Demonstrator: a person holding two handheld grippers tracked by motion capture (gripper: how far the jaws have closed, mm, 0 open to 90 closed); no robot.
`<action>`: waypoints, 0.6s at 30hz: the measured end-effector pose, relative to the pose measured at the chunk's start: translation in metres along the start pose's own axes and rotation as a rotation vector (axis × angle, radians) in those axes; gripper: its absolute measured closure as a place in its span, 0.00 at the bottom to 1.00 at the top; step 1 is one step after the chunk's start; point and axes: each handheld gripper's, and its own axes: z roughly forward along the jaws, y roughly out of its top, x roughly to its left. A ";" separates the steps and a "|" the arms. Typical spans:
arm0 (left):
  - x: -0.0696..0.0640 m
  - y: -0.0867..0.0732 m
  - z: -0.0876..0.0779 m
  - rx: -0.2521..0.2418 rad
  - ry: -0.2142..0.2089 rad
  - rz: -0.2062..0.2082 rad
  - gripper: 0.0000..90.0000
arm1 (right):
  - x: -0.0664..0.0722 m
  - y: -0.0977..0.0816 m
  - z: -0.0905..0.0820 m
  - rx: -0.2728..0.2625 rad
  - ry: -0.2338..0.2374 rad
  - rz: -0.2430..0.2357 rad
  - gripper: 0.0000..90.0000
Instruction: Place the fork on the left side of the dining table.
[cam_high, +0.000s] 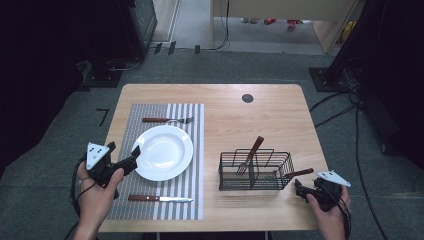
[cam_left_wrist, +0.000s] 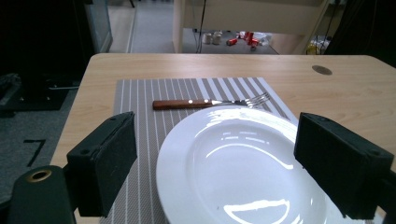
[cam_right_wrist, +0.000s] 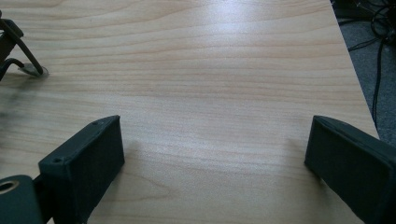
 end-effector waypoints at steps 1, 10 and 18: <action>0.002 -0.007 -0.007 0.006 0.000 -0.001 0.15 | 0.000 0.000 0.000 0.000 0.000 -0.001 0.05; 0.015 -0.038 -0.018 0.053 0.018 -0.013 0.15 | 0.000 0.000 0.000 -0.001 0.001 -0.001 0.05; 0.028 -0.064 -0.012 0.141 0.073 -0.007 0.15 | 0.000 0.000 0.000 -0.001 0.001 -0.001 0.05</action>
